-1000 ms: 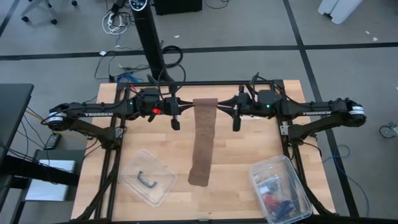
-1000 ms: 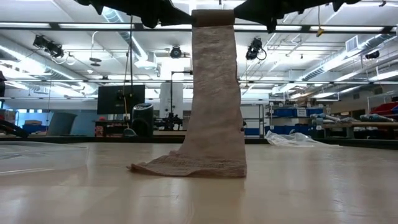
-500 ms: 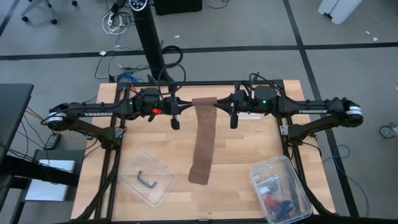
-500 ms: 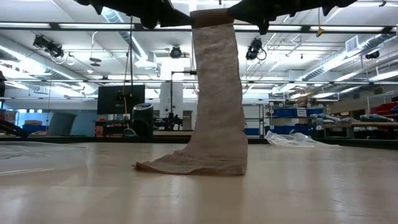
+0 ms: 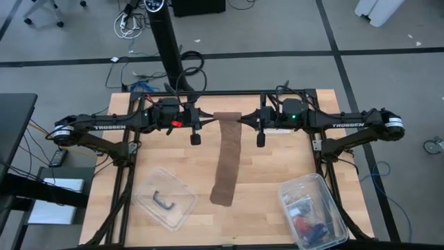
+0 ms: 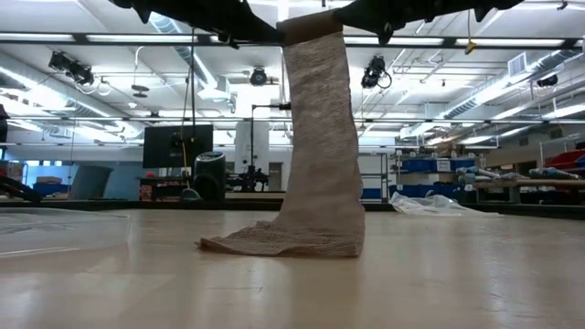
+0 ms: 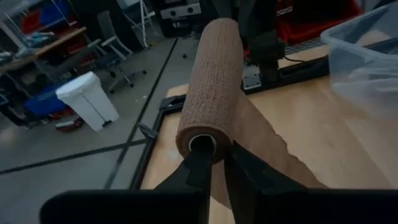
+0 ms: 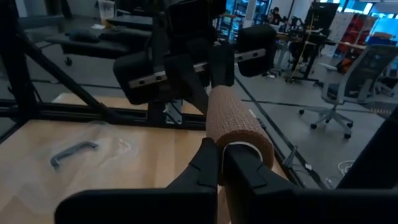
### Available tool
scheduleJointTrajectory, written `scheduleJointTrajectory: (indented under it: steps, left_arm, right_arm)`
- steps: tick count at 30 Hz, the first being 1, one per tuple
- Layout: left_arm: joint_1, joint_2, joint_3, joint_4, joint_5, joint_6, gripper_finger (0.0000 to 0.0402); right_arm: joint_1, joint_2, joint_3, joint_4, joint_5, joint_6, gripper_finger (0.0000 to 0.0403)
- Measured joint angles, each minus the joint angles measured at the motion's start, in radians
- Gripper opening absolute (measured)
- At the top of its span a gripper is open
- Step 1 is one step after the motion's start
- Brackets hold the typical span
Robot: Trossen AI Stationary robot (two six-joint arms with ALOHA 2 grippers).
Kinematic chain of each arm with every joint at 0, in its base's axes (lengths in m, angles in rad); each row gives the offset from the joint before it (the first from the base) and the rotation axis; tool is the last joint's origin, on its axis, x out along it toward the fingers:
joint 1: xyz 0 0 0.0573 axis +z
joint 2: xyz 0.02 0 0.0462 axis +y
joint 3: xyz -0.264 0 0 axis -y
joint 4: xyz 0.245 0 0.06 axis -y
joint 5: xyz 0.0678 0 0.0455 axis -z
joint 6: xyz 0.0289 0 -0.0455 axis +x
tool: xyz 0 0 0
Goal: Roll bandage
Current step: Roll the brown bandage
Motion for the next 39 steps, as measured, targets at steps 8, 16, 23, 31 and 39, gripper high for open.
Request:
scheduleJointTrajectory:
  steps: [8, 16, 23, 31, 39]
  left_arm:
    - [0.002, 0.0, -0.001, 0.035, 0.107, -0.057, 0.0106]
    - [0.002, 0.0, -0.002, 0.048, 0.113, -0.092, 0.0084]
    - [0.008, 0.001, -0.002, 0.049, 0.087, -0.079, 0.001]
    - [0.033, 0.002, -0.002, 0.035, 0.006, 0.0, 0.0003]
    - [0.083, 0.002, -0.002, -0.02, -0.073, 0.04, 0.0001]
  right_arm:
    - [0.0, -0.002, 0.0, 0.005, -0.005, -0.013, 0.0003]
    - [0.0, -0.003, 0.0, -0.001, -0.003, -0.012, 0.0003]
    - [0.0, -0.003, 0.0, -0.016, 0.008, -0.009, 0.0007]
    - [0.025, -0.028, 0.001, -0.086, 0.119, 0.01, 0.0084]
    - [0.147, -0.02, 0.001, -0.18, 0.159, 0.006, 0.0149]
